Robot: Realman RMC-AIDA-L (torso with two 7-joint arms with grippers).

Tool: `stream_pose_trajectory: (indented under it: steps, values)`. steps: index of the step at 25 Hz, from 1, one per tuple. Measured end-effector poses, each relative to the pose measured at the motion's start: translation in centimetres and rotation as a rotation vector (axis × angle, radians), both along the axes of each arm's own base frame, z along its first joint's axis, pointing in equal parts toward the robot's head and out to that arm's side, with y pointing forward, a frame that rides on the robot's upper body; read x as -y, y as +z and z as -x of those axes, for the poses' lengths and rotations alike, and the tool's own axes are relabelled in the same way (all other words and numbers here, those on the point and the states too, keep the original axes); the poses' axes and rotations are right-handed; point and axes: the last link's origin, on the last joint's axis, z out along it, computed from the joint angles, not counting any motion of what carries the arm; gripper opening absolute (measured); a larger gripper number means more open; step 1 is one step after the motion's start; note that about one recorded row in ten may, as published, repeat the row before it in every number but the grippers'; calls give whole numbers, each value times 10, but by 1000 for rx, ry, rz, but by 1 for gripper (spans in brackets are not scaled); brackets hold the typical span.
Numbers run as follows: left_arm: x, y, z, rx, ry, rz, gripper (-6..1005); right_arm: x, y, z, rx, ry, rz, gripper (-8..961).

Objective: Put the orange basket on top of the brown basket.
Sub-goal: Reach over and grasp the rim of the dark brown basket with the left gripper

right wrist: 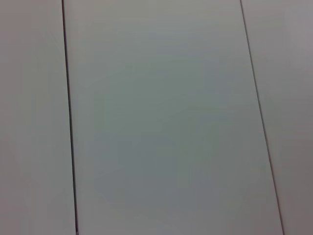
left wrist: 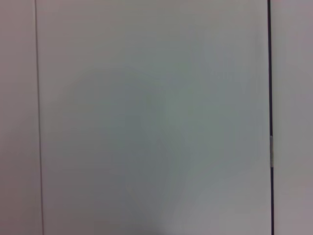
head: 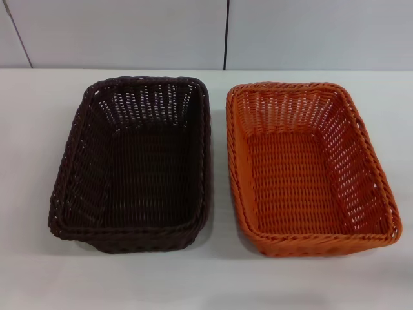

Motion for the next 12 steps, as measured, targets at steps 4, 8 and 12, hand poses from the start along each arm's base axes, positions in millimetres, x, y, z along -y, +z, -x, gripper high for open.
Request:
stream_pose_trajectory:
  steps: [4, 8, 12]
  values:
    - [-1, 0, 0, 1, 0, 1, 831, 0, 0, 0, 0, 1, 0, 721]
    - [-1, 0, 0, 2, 0, 1, 821, -1, 0, 1, 0, 2, 0, 722]
    - [-11, 5, -7, 13, -29, 5, 812, -3, 0, 2, 1, 7, 0, 721]
